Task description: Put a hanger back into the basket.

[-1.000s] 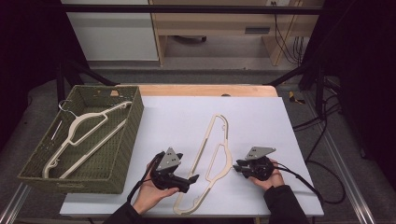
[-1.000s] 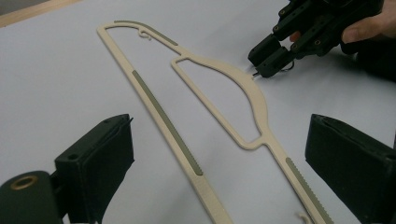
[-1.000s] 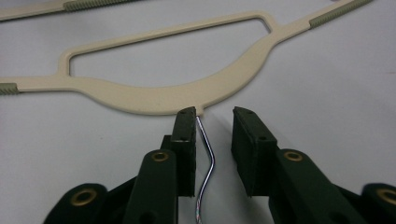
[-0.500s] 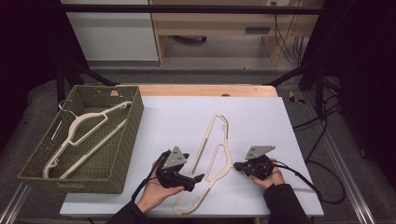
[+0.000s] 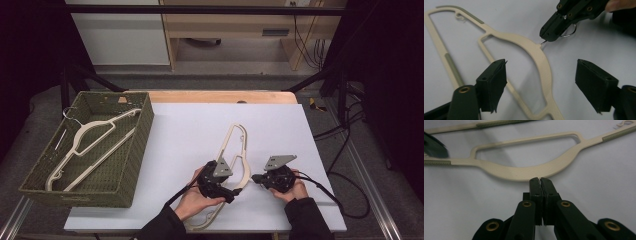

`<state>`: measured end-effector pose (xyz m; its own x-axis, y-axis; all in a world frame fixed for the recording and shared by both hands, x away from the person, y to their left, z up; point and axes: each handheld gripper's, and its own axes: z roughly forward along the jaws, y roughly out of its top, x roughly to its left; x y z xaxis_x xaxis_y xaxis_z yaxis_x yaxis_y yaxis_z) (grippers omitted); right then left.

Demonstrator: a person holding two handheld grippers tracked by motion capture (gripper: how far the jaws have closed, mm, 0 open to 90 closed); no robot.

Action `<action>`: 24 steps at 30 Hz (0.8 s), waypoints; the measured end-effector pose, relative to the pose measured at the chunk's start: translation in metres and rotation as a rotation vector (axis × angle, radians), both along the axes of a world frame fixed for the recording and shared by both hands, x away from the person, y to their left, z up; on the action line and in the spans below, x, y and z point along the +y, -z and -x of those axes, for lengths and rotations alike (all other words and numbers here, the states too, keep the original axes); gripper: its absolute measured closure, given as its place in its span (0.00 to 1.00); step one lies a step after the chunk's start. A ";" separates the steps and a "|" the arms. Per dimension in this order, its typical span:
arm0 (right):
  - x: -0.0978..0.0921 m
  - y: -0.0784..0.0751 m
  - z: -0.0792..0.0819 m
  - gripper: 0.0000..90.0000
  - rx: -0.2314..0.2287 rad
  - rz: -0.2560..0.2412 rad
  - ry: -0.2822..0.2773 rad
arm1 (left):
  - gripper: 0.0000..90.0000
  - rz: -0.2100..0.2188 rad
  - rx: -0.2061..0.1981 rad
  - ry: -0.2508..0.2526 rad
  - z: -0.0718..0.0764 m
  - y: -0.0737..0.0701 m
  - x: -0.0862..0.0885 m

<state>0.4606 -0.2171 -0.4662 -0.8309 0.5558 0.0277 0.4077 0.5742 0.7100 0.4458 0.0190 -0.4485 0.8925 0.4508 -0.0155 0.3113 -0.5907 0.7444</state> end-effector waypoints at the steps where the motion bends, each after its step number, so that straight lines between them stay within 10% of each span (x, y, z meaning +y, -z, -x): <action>1: 0.000 -0.001 0.001 0.99 0.006 0.002 0.001 | 0.32 -0.008 0.008 -0.002 -0.001 0.003 -0.004; 24: 0.005 -0.017 0.006 0.99 -0.013 0.042 0.013 | 0.80 -0.131 0.088 0.061 -0.008 0.020 -0.024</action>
